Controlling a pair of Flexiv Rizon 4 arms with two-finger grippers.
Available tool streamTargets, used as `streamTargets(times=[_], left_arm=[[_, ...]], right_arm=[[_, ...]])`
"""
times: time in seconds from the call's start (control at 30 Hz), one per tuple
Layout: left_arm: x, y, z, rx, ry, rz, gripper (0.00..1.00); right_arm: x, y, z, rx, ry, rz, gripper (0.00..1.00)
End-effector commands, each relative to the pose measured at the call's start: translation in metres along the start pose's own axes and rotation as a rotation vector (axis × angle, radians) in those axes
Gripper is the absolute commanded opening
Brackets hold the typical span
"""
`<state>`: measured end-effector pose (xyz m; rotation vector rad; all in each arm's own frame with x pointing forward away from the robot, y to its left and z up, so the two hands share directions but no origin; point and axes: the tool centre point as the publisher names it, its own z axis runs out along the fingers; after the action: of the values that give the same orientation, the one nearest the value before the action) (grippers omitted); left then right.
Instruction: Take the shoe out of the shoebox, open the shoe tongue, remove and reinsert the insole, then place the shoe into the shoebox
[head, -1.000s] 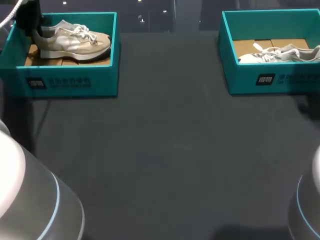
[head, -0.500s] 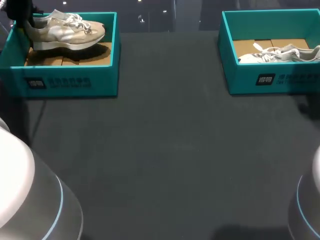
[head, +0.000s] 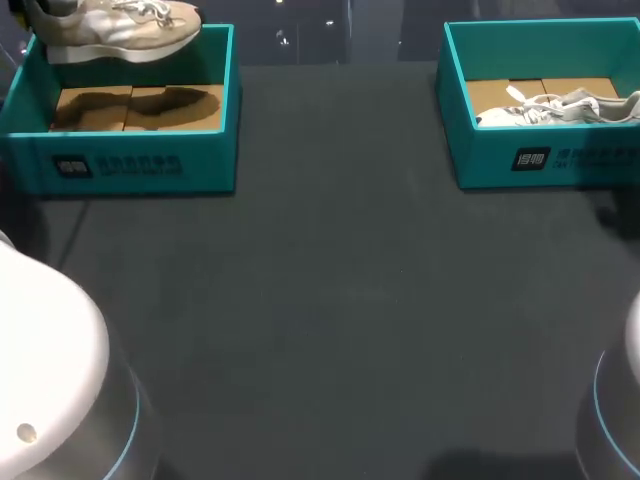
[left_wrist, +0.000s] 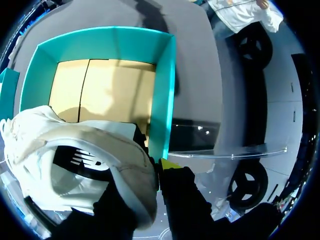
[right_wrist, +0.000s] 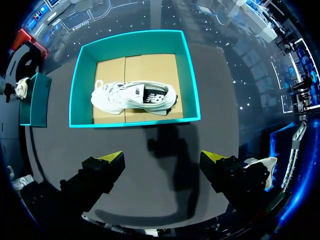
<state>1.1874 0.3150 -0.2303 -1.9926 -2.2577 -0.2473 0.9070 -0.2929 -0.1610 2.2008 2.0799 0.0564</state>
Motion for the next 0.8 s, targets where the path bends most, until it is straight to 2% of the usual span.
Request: streamTargets(times=[0.03,0.23,0.37,0.8], left_arm=[[-0.001,-0.034,-0.049,-0.059,0.018,-0.012,0.00],[-0.007,-0.054,-0.071,-0.085,0.051,-0.022,0.00],[-0.018,-0.073,-0.087,-0.100,0.066,-0.030,0.00],[-0.071,-0.149,-0.132,-0.132,0.086,-0.023,0.00]], right_arm=[[0.000,0.000,0.000,0.000,-0.002,0.000,1.00],[0.000,0.000,0.000,0.000,-0.002,0.000,1.00],[0.000,0.000,0.000,0.000,-0.002,0.000,1.00],[0.000,0.000,0.000,0.000,-0.002,0.000,1.00]])
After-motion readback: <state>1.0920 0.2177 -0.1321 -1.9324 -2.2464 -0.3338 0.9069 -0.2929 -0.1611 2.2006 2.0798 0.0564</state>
